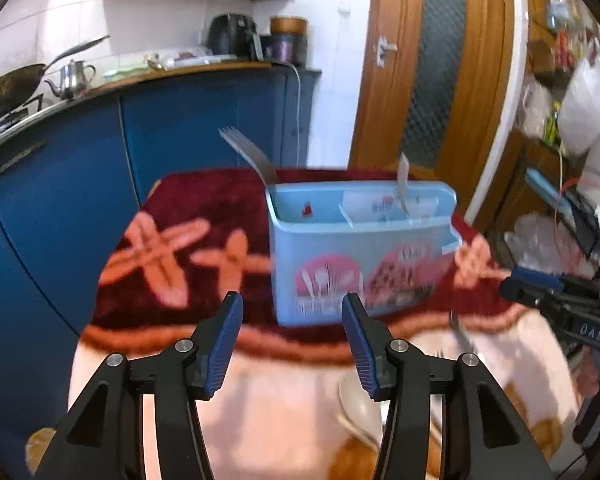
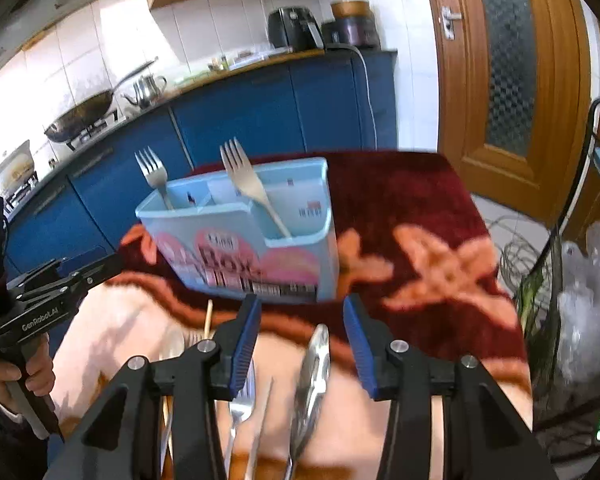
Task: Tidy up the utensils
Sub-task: 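Grasp the beige spoon with the left tool while the right tool grasps the silver tongs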
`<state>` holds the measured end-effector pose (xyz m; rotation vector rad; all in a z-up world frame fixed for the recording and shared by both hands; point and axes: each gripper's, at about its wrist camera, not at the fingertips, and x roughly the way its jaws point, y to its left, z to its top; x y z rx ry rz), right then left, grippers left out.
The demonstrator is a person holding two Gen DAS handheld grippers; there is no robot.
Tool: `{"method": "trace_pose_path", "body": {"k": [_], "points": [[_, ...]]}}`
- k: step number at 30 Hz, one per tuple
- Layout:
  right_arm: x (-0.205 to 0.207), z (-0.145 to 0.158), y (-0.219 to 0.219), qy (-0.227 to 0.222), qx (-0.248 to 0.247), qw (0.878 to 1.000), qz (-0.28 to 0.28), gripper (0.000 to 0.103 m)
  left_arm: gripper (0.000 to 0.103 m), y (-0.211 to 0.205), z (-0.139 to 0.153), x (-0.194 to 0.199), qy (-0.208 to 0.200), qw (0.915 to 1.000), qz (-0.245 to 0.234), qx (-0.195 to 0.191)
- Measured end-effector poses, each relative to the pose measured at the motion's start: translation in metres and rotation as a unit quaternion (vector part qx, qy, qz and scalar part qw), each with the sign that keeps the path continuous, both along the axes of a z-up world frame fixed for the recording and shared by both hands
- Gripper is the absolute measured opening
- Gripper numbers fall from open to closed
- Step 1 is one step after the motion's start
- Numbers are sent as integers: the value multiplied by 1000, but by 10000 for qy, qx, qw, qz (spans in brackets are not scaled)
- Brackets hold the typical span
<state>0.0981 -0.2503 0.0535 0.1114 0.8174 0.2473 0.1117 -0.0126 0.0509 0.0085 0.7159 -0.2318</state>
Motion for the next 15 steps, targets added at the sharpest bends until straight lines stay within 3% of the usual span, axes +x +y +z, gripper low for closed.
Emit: {"method": "trace_pose_path", "body": {"k": [9,15], "points": [[-13,-22,2,734,-239,9969,173,50,54,-11,-26,-13,868,9955,-249,298],[-17,-35,5,1087,-268,9933,281,52,59,-23,-45,-14,1213,9908,-361,476]]}}
